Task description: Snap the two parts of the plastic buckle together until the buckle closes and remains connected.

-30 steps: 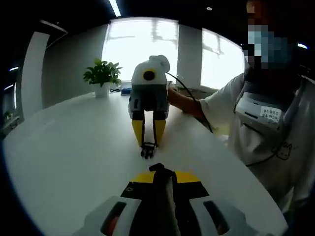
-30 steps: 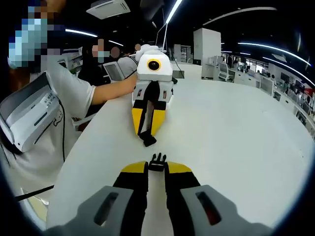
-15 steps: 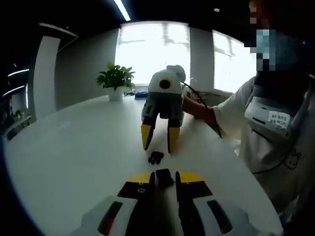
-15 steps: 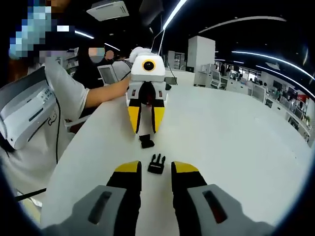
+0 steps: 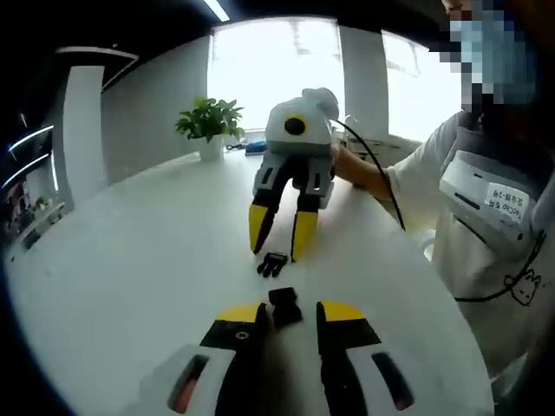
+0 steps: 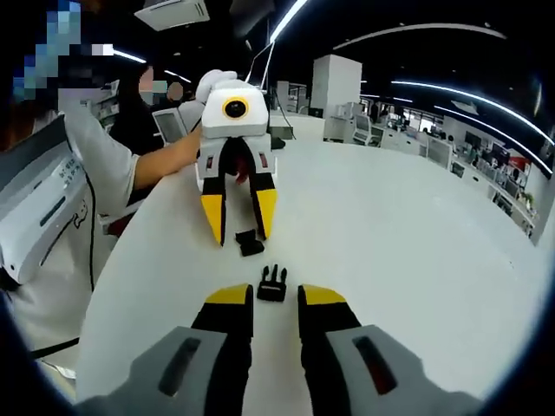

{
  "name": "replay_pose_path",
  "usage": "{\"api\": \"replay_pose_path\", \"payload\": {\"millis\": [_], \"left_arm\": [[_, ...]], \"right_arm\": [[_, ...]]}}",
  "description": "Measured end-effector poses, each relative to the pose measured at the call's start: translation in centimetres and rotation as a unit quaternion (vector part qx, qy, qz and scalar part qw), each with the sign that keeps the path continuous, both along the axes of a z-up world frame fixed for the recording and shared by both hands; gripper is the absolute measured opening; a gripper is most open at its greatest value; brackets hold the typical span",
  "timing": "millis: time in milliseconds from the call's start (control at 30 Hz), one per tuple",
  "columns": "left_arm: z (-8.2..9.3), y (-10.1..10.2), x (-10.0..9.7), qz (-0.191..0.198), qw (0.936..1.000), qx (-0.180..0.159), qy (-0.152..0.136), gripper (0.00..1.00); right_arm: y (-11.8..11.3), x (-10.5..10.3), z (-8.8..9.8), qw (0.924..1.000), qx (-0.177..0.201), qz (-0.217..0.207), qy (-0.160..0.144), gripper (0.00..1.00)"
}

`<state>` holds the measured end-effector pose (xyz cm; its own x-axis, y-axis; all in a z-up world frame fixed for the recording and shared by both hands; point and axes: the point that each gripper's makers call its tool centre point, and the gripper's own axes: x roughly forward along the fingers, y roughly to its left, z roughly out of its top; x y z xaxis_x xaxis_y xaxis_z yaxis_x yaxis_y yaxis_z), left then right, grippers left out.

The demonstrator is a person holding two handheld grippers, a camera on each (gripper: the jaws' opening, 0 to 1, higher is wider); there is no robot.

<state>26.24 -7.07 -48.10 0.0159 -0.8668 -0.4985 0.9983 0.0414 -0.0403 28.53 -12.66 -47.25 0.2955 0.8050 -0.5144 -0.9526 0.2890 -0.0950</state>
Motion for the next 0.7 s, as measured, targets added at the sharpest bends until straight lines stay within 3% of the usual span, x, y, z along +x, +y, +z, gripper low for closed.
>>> {"api": "replay_pose_path", "payload": {"millis": [267,500,700], "left_arm": [[-0.04,0.12,0.18,0.01,0.9999,0.007,0.002,0.2],[-0.08,0.2,0.36,0.011,0.9999,0.009,-0.001,0.13],[-0.23,0.06,0.49,0.012,0.9999,0.009,0.001,0.12]], "right_arm": [[0.29,-0.34,-0.13,1.0,-0.004,0.002,0.002,0.11],[0.25,-0.39,-0.26,1.0,-0.003,0.001,0.007,0.11],[0.4,-0.59,-0.21,1.0,-0.001,0.005,0.007,0.11]]}}
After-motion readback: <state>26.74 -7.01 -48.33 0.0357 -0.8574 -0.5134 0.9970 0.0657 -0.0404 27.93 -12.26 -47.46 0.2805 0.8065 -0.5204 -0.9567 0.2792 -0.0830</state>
